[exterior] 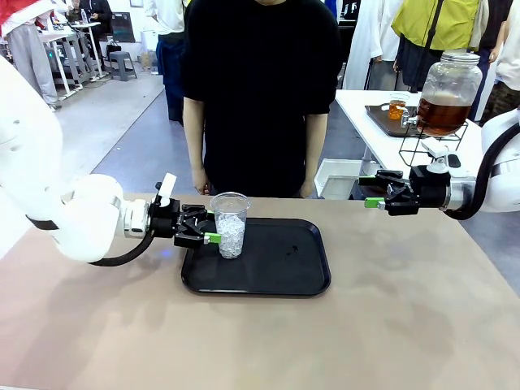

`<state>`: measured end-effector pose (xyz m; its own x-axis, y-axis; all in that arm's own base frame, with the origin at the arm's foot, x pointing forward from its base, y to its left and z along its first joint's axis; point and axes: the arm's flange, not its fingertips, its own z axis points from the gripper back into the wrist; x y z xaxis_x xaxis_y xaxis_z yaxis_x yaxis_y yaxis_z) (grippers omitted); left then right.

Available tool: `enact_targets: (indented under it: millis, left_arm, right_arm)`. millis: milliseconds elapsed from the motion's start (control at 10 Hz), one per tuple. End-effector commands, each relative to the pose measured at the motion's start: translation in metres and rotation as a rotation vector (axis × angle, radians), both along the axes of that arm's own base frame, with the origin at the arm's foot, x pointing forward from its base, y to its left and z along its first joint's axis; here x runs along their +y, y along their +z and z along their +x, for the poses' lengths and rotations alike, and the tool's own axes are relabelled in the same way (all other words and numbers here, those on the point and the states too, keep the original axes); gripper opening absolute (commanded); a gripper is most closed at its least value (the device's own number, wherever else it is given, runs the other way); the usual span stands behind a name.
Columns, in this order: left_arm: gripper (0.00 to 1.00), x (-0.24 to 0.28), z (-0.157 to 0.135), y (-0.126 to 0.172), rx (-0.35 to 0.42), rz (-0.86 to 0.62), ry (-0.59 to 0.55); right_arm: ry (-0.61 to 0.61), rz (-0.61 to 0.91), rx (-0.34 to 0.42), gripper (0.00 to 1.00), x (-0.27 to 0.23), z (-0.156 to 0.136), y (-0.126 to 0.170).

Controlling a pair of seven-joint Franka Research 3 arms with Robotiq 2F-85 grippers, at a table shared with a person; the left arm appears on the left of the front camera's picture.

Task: Pour the drink into the iced cup.
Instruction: Pick up the iced cup indicated by the human and present it to them.

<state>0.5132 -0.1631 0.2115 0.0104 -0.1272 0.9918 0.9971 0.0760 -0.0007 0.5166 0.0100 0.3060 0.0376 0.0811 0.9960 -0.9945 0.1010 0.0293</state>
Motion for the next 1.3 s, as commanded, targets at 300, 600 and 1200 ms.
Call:
enact_targets:
  millis: [300, 600, 1200]
  left_arm:
    - [1.0, -0.021, 0.003, -0.004, -0.015, -0.01, 0.004]
    - [1.0, -0.03, 0.008, -0.004, 0.012, -0.023, 0.008]
    - [0.6, -0.039, 0.008, -0.006, 0.014, -0.016, -0.001]
  right_arm:
    - [0.01, -0.006, 0.008, 1.0, 0.002, 0.003, 0.003]
    - [0.01, -0.006, 0.008, 1.0, 0.002, 0.003, 0.003]
    - [0.01, -0.006, 0.008, 1.0, 0.002, 0.003, 0.003]
